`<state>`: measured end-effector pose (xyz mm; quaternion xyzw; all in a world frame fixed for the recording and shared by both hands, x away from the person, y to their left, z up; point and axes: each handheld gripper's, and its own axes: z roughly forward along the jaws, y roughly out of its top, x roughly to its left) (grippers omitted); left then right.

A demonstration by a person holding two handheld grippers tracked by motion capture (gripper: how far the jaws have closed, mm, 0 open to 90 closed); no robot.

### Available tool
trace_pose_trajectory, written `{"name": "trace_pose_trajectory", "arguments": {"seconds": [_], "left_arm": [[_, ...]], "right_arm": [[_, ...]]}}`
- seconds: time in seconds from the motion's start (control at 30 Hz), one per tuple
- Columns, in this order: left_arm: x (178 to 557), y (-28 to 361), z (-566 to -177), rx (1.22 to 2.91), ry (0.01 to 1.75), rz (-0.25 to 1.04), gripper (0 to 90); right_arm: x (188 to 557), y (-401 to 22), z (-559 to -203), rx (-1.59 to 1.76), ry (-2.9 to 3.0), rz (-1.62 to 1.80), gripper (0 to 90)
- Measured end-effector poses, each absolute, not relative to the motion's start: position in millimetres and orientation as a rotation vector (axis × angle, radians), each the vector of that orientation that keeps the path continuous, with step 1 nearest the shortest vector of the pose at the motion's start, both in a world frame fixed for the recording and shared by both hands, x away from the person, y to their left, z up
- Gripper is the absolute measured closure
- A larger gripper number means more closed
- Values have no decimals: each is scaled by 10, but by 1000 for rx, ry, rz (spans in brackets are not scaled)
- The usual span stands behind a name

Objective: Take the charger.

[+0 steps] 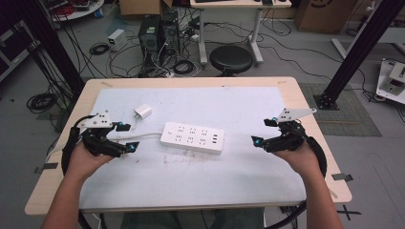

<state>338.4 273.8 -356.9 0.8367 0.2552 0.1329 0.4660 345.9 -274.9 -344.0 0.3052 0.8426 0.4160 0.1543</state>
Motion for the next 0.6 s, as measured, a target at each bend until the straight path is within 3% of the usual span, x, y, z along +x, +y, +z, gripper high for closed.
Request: {"name": "trace_pose_trajectory", "arguments": {"seconds": [0.3, 0.6], "left_arm": [[3501, 2746, -3528, 2059, 680, 368, 221], [4008, 2734, -3328, 2069, 755, 396, 221]], "right_arm": [[3448, -2725, -3332, 853, 2400, 1172, 166], [3453, -2711, -3355, 862, 2409, 1163, 166]]}}
